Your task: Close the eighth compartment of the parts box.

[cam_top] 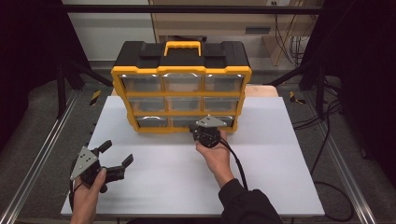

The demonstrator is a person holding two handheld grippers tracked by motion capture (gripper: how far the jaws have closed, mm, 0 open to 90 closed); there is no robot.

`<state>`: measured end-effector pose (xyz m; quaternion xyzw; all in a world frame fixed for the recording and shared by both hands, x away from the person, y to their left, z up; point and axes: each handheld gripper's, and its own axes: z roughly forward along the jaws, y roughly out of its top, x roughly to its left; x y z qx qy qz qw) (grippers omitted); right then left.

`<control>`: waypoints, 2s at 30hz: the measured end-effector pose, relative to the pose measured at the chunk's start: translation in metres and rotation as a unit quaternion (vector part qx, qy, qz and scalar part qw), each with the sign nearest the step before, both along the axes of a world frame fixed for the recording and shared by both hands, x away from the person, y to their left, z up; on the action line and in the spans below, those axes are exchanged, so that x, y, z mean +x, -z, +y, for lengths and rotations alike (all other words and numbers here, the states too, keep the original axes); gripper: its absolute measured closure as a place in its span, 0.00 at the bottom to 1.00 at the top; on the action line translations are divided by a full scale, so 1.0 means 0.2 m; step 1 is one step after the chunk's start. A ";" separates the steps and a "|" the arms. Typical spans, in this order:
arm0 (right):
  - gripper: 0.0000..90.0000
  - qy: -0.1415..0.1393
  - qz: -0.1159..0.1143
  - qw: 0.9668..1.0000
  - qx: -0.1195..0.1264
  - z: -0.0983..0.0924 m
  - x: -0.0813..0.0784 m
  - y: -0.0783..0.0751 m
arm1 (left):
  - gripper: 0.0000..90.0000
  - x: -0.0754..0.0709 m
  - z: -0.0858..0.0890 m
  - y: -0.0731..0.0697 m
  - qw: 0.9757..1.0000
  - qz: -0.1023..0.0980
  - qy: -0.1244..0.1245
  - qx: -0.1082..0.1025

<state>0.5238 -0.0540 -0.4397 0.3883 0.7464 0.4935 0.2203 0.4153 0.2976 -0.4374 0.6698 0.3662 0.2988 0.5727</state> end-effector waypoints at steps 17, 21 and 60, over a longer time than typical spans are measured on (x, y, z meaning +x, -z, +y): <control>1.00 -0.009 -0.014 1.000 0.020 -0.03 -0.05 -0.06 | 0.03 0.01 0.00 0.01 1.000 0.004 -0.004 0.003; 1.00 -0.016 -0.019 0.999 0.021 -0.03 -0.06 -0.07 | 0.03 0.01 0.00 0.01 1.000 0.004 -0.005 0.003; 0.15 -0.004 -0.056 0.997 0.060 -0.12 -0.09 -0.26 | 0.03 0.01 0.01 0.01 1.000 0.006 -0.007 -0.004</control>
